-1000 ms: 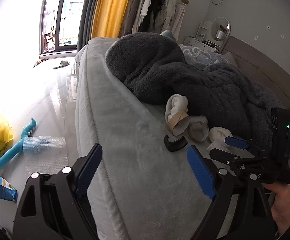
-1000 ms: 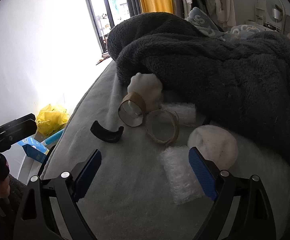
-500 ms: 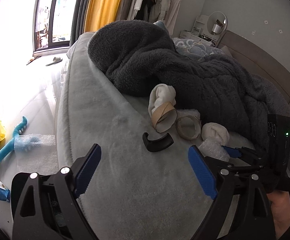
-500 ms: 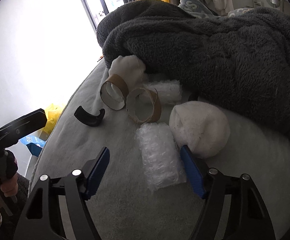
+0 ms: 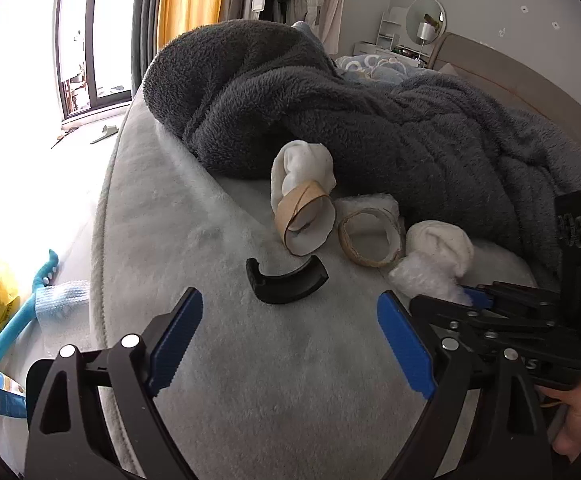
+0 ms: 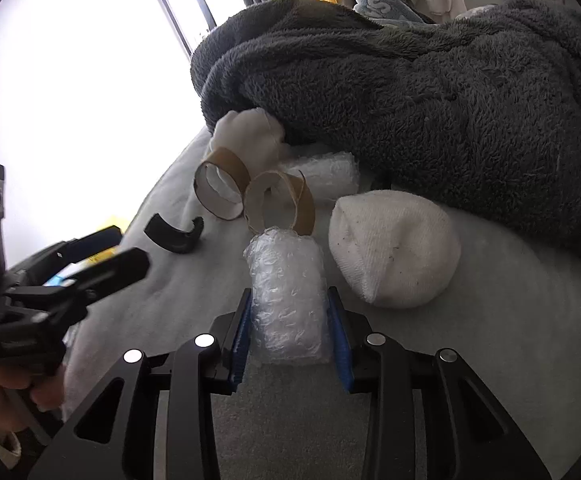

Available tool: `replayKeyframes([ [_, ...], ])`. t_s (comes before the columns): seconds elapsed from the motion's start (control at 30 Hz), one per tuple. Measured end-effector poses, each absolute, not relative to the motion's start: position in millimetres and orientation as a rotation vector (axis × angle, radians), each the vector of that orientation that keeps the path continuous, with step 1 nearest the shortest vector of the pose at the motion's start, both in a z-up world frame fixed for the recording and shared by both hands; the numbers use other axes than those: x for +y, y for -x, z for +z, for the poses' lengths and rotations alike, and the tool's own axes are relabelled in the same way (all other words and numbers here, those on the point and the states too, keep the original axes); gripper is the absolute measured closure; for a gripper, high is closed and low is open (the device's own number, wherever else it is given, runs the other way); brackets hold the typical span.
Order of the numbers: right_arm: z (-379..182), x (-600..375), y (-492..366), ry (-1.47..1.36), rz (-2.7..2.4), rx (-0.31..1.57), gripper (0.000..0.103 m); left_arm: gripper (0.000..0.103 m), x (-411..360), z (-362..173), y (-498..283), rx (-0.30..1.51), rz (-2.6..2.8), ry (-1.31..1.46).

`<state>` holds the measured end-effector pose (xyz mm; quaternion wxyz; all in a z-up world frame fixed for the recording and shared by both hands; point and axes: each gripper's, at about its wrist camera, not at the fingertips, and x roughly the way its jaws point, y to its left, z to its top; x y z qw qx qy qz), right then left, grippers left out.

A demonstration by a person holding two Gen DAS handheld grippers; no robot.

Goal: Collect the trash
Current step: 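Grasp the bubble-wrap roll with the right tool, then grasp the black curved plastic piece with the left tool, then carry both items to the bin and open the left tool to drop the black piece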

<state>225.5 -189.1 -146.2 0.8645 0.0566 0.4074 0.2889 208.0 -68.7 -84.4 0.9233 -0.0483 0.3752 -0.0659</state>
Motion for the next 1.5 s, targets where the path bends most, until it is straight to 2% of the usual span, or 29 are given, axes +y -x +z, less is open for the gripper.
replayKeyframes([
  [0.27, -134.1, -205.1, -218.2, -0.208, 0.662, 0.811, 0.068, 0.02, -78.4, -94.4, -219.7, 0.786, -0.105, 0.078],
  [0.6, -114.7, -225.0, -215.7, -0.324, 0.668, 0.771, 0.068, 0.037, -84.2, -103.3, -233.8, 0.814, -0.046, 0.058],
  [0.73, -106.8, -226.6, -208.4, -0.355, 0.676, 0.76, 0.068, 0.039, -82.6, -104.1, -235.5, 0.816, -0.03, 0.066],
  [0.9, -93.9, -220.3, -199.4, -0.343, 0.676, 0.749, 0.068, 0.05, -75.6, -102.7, -236.1, 0.813, -0.042, 0.103],
  [1.07, -81.7, -207.2, -189.0, -0.334, 0.68, 0.74, 0.068, 0.053, -68.6, -101.7, -232.6, 0.804, -0.072, 0.148],
  [1.5, -67.9, -165.1, -176.4, -0.294, 0.675, 0.759, 0.068, 0.054, -46.4, -85.9, -191.6, 0.741, -0.146, 0.219],
])
